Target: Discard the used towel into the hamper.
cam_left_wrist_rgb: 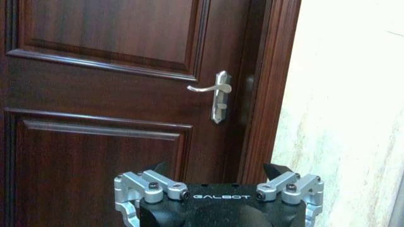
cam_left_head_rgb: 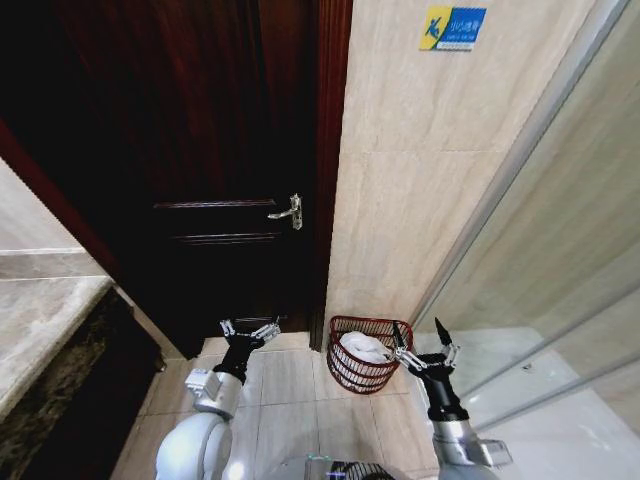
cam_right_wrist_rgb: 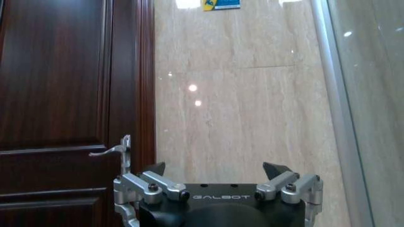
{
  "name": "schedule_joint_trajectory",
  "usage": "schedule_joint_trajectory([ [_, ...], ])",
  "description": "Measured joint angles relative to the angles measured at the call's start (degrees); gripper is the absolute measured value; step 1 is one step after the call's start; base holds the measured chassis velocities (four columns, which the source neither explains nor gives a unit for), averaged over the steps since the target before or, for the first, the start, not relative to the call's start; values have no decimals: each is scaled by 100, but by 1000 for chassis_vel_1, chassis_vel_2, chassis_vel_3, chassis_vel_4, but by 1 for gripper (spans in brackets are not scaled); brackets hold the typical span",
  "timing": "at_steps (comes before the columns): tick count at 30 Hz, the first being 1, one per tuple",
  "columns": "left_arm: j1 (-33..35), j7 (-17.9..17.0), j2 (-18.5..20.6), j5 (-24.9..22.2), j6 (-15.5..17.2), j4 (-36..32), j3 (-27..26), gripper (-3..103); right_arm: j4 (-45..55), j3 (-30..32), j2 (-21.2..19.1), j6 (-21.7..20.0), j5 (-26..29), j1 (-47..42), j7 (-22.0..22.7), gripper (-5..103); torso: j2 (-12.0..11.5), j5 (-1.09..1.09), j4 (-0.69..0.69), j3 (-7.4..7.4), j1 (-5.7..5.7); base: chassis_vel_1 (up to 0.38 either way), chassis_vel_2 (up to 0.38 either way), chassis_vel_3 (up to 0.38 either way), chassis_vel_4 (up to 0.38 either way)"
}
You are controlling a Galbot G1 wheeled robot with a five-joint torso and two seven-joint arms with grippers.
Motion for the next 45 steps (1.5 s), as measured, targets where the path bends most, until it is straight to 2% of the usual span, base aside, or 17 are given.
schedule_joint_trajectory([
  [45,0,0,0,0,0,0,0,100,-123,50,-6,243,22,-6,-44,100,0,0,0,0,1,7,-7,-7,7],
])
